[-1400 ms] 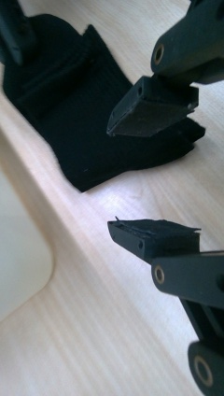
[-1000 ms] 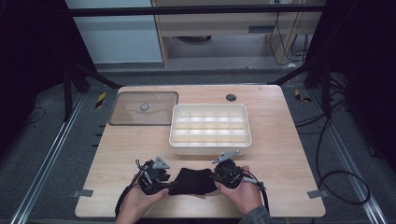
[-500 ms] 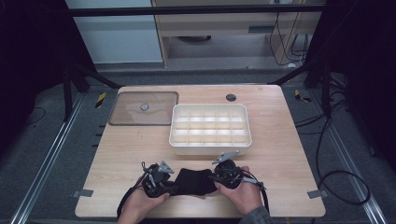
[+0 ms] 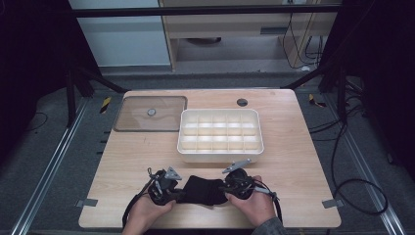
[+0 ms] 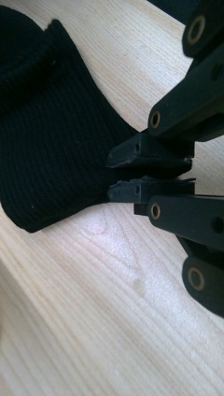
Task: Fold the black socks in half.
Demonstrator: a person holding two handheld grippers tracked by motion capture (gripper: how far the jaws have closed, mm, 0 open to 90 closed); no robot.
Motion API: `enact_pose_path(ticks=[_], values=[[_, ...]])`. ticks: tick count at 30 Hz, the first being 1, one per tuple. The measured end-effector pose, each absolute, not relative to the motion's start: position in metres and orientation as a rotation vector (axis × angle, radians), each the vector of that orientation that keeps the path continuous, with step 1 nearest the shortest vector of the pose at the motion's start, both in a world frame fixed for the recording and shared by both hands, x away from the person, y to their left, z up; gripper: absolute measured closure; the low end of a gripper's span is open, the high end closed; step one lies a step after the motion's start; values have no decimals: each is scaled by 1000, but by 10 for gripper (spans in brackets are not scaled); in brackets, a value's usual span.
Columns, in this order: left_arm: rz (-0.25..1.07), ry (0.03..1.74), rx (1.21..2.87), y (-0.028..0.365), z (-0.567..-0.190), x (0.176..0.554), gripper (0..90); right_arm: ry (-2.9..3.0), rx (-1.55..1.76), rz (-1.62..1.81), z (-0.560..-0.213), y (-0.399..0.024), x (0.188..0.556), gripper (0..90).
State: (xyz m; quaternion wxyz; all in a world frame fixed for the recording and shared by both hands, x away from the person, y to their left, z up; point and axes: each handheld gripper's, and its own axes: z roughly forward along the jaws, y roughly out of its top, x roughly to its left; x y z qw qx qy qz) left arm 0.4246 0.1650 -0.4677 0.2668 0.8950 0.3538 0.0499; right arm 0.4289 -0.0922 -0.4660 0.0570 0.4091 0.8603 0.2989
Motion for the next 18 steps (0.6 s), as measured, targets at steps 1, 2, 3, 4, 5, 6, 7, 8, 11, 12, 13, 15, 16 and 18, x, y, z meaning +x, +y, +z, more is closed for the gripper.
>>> enact_pose_path(ticks=[1, 2, 3, 4, 5, 6, 7, 8, 11, 12, 13, 15, 16, 18], values=[[135, 955, 2416, 165, -468, 425, 827, 2609, 1240, 907, -466, -92, 429, 718], [133, 954, 2419, 165, -467, 426, 827, 2612, 1245, 903, -467, -93, 429, 683], [133, 954, 2419, 165, -467, 426, 827, 2612, 1245, 903, -467, -93, 429, 683], [138, 951, 2421, 164, -466, 426, 826, 2608, 1258, 899, -467, -93, 430, 654], [140, 948, 2421, 164, -465, 426, 826, 2608, 1259, 902, -468, -94, 430, 643], [146, 952, 2415, 165, -465, 427, 827, 2609, 1261, 900, -468, -94, 430, 638], [146, 952, 2415, 165, -465, 427, 827, 2609, 1261, 900, -468, -94, 430, 638], [154, 951, 2418, 165, -463, 427, 827, 2615, 1263, 896, -469, -93, 429, 627], [156, 951, 2420, 166, -462, 426, 827, 2604, 1268, 903, -468, -93, 428, 608], [157, 950, 2422, 166, -462, 427, 827, 2596, 1271, 899, -468, -94, 428, 595], [157, 950, 2422, 166, -462, 427, 827, 2596, 1271, 899, -468, -94, 428, 595], [164, 952, 2416, 168, -460, 427, 827, 2589, 1282, 895, -470, -94, 429, 573], [162, 951, 2418, 168, -460, 427, 827, 2589, 1290, 893, -471, -95, 429, 566], [163, 948, 2423, 169, -458, 428, 827, 2589, 1302, 900, -471, -95, 430, 543]])
